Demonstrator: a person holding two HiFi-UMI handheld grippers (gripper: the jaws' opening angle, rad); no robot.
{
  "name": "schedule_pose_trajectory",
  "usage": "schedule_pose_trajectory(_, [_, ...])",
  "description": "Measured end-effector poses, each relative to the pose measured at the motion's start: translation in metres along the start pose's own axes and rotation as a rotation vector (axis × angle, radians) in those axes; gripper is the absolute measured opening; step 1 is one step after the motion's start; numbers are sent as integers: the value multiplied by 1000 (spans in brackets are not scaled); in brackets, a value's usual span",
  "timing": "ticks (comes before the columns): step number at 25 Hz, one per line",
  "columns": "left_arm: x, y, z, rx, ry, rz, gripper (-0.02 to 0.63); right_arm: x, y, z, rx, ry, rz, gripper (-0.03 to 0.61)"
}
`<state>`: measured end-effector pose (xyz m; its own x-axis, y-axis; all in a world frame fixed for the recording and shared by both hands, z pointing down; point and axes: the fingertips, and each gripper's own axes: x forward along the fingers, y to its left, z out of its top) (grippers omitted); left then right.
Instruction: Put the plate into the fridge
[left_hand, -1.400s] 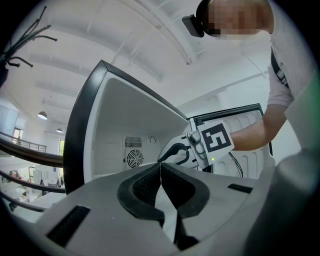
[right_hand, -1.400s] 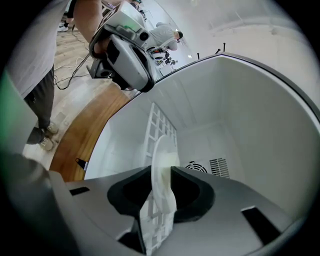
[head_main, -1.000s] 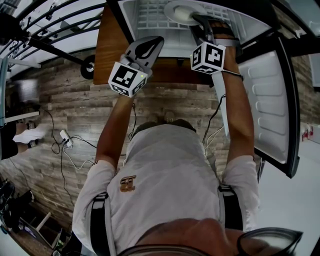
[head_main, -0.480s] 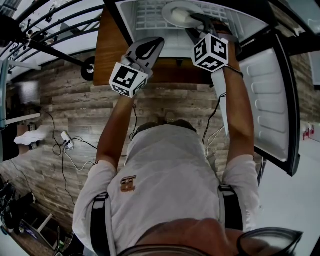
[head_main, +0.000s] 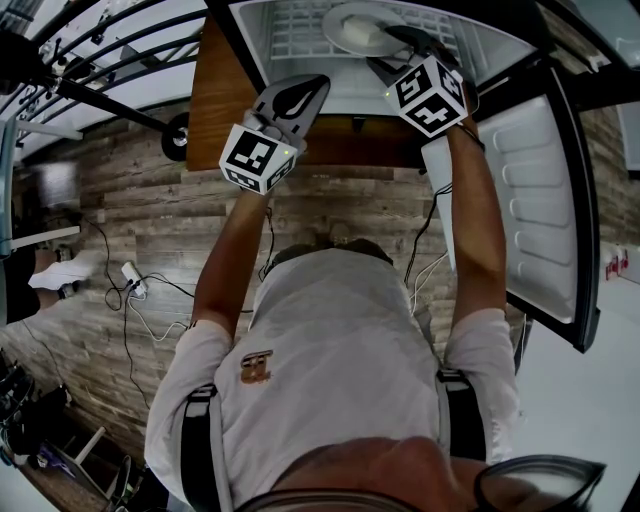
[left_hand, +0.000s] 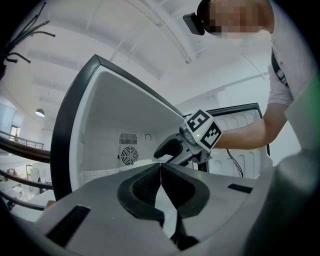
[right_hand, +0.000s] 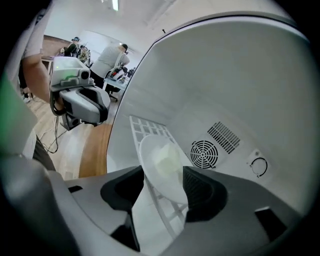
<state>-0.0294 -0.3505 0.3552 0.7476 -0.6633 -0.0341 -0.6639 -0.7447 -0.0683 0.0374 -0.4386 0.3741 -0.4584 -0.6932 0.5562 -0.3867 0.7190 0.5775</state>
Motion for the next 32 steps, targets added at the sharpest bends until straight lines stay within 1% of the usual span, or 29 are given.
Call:
schedule_pose_trajectory(4, [2,-1,-1,-1,0,-1,18,3,6,-4,59,-12,42,233])
schedule_pose_trajectory(7, [3,-1,-1,-3,1,-4,18,3,10,-4,87,-22,47,233])
schedule_pose_trajectory(12, [3,-2,-5,-9,7,-5,18,3,10,-9,110,-31,-3,235])
schedule_pose_trajectory(15, [2,-2,-7,-12,11,-6,18,1,8,-12,123,-42,-60,235])
schedule_pose_trajectory(18, [2,-3,-8,-13,13,-7,18,0,5,-16,103,-40,-129,235])
schedule_pose_trajectory(20, [3,-3,-8,-13,13,-9,18,0,5,-20,90,-34,-159,235])
schedule_pose_trajectory(25, [5,-5,-11,-15,15,-12,18,-3,12,-26,89,-42,-190,235])
schedule_pose_trajectory(32, [6,-7,-9,-24,7,-19,18,-20,21,-15,159,-131,-208,235])
